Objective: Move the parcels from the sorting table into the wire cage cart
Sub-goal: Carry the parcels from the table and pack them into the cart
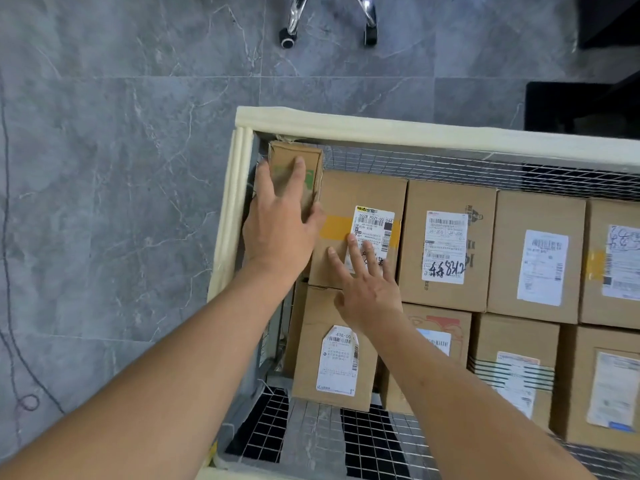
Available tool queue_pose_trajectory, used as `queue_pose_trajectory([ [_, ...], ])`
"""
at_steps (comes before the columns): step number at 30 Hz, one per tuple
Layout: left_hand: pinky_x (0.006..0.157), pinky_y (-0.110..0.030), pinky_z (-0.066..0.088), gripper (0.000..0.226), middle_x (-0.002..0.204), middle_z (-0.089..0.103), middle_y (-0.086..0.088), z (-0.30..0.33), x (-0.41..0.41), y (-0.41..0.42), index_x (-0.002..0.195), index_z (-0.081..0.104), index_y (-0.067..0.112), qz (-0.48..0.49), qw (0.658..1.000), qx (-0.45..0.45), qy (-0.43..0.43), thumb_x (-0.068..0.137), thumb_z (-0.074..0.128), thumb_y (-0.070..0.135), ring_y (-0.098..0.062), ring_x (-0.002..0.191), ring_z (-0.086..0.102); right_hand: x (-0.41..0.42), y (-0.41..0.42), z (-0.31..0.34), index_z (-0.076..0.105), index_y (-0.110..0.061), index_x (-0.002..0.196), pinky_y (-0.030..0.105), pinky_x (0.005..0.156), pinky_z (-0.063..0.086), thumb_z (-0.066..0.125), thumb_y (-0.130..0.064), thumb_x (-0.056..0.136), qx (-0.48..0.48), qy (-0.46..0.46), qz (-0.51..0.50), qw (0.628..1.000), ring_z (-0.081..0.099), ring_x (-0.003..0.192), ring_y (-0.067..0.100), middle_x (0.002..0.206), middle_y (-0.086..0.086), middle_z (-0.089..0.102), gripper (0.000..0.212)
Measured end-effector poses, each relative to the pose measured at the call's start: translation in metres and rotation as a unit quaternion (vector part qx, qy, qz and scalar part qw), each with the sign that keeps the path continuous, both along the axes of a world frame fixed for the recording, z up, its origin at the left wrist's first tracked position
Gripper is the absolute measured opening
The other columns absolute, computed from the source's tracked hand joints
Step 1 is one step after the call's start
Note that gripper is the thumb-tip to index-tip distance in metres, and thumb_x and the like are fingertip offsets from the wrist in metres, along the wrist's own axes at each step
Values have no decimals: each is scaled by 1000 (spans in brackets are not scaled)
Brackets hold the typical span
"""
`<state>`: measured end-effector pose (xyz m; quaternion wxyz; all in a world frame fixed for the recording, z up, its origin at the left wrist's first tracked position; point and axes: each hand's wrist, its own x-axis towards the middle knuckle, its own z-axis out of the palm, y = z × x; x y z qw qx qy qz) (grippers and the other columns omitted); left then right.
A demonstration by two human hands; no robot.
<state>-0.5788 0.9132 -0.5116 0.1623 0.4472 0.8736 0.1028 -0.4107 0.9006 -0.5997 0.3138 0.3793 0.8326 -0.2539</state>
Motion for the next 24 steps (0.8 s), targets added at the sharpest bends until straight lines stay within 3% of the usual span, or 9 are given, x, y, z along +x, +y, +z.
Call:
queue_pose_trajectory([
  [5, 101, -45, 50, 70, 167, 12, -18, -12, -9, 15, 163, 25, 34, -10, 999, -43, -10, 102, 57, 44, -40, 136, 49, -2, -1, 1, -30, -36, 157, 58, 127, 1, 40, -42, 107, 7, -2, 1, 1000, -28, 154, 34, 160, 5, -45, 86],
  [10, 102, -50, 47, 64, 164, 8, -20, -17, -12, 29, 163, 19, 32, -29, 997, -78, 7, 107, 46, 43, -44, 131, 47, -10, 6, 10, -17, -35, 162, 57, 127, 8, 43, -44, 106, -9, -1, -6, 1000, -19, 157, 35, 167, 6, -34, 83],
  [15, 113, -52, 40, 65, 168, -8, -15, -12, -11, 17, 165, 10, 29, -54, 995, -84, 18, 109, 42, 41, -44, 146, 31, -16, 25, 30, 10, -29, 165, 51, 126, 15, 45, -37, 106, -19, 72, -83, 994, 3, 160, 34, 174, 6, 1, 69],
  [19, 120, -54, 32, 64, 171, 9, -11, -9, -9, -4, 164, 18, 23, -150, 986, -66, 41, 108, 47, 31, -39, 157, 11, -21, 37, 54, 24, -24, 162, 51, 126, 20, 44, -35, 106, 29, 101, -102, 989, 10, 159, 35, 173, 8, 12, 60],
  [24, 123, -51, 27, 60, 165, 27, -10, 12, -5, -29, 159, 34, 18, -228, 969, -84, 34, 104, 56, 27, -37, 154, 23, -19, 38, 88, 30, -22, 160, 48, 125, 20, 43, -35, 106, 53, 101, -110, 987, 16, 158, 35, 171, 9, 18, 57],
])
